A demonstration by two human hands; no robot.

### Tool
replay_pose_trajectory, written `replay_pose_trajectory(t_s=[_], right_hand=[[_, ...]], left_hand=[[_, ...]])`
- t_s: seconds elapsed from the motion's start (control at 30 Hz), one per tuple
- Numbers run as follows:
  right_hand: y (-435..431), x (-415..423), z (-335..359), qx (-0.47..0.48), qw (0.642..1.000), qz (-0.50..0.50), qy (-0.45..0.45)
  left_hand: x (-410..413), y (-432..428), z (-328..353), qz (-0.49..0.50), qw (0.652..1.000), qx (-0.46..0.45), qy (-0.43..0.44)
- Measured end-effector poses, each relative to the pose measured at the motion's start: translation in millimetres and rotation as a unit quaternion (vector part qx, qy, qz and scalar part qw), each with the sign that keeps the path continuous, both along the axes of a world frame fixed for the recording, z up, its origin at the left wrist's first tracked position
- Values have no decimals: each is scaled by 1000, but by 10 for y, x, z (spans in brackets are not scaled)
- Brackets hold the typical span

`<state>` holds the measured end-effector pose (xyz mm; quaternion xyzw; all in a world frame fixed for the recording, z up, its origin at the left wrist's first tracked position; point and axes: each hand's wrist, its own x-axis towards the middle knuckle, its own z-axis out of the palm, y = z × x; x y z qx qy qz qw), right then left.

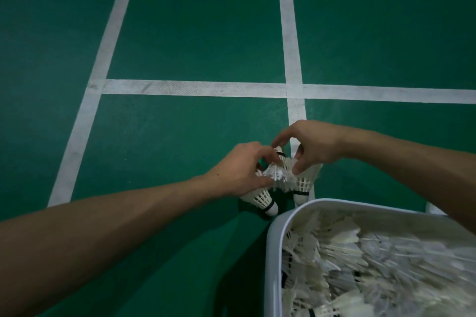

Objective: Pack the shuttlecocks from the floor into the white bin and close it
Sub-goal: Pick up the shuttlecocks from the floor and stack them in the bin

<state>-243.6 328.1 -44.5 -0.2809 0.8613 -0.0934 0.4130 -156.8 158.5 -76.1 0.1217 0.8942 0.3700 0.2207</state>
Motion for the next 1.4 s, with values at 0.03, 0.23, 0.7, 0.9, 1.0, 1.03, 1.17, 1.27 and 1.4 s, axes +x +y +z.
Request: replay_pose_trajectory(t_s=[0.03,0.23,0.7,0.9,1.0,1.03,1.17,1.27,1.4], right_hand=[[-2,-16,-1,-1,1000,-3,1],[193,-120,225,-51,994,-88,45],[1290,791,1856,-298,864,-376,152],[1972,1504,2252,-282,842,-421,187],[2145,1785,2187,-248,846,-431,194],[2172,1860,2139,-241,847,-430,198],[2180,2072,1878,-190,869,-396,229],[2157,2140,1671,-163,878,-383,236],[2127,2122,1493,-122,888,-360,261]], left_hand=[[-22,-14,3,7,1000,-1,7],[-228,-262,147,126,992,2,13],[238,234,2197,92,984,14,152],[759,911,2757,-87,990,-64,93],[952,1230,2608,-199,968,-142,58],[1004,1307,2530,-218,962,-160,44],[1061,1418,2227,-273,933,-235,-3],[979,1428,2121,-253,934,-244,-64],[898,1631,2030,-248,932,-223,-139]])
